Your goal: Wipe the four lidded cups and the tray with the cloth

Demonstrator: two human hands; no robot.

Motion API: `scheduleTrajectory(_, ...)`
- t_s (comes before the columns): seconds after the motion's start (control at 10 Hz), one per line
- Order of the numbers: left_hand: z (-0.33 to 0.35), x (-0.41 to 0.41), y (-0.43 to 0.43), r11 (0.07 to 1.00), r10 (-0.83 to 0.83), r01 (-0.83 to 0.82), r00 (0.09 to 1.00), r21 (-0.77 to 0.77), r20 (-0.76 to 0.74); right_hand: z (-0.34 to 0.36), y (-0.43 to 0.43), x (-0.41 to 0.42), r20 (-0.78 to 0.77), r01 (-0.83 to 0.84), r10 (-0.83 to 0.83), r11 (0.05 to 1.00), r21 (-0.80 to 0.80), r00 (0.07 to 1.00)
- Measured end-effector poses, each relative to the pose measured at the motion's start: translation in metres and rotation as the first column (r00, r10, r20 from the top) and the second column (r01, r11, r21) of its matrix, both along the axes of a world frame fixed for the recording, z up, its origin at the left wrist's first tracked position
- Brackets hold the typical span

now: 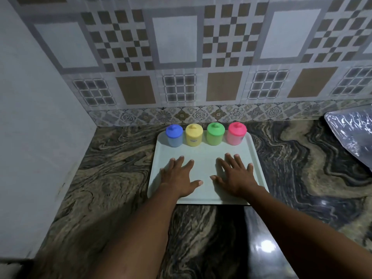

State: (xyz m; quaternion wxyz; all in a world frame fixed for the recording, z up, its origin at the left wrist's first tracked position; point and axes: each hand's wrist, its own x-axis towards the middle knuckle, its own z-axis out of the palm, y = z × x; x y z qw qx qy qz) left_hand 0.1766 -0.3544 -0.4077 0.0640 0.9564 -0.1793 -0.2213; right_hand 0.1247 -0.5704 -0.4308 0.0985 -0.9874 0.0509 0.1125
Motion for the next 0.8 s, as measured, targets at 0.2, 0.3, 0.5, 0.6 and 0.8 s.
scheduleTrajectory(0.2, 0.000, 0.035, -0.008, 1.000, 0.001, -0.001, 1.000, 0.006, -0.009, -0.004, -0.009, 0.034, 0.005, 0.013, -0.013, 1.000, 0.002, 1.000)
scheduleTrajectory(0.3, 0.000, 0.049, -0.012, 1.000, 0.013, -0.012, 1.000, 0.007, -0.008, -0.005, -0.013, 0.047, 0.006, 0.015, -0.015, 1.000, 0.009, 1.000)
scheduleTrajectory(0.5, 0.001, 0.051, -0.019, 1.000, 0.017, -0.017, 1.000, 0.013, 0.015, -0.002, -0.018, 0.052, 0.015, 0.003, -0.004, 1.000, 0.028, 1.000)
scheduleTrajectory(0.6, 0.004, 0.052, -0.019, 1.000, 0.007, -0.007, 1.000, 0.029, -0.010, 0.000, -0.020, 0.053, -0.008, 0.007, -0.007, 0.999, 0.032, 1.000)
scheduleTrajectory(0.8, 0.029, 0.071, -0.021, 0.998, -0.044, 0.049, 0.992, 0.043, -0.116, 0.045, -0.004, 0.070, -0.053, -0.011, 0.012, 0.999, 0.036, 0.999)
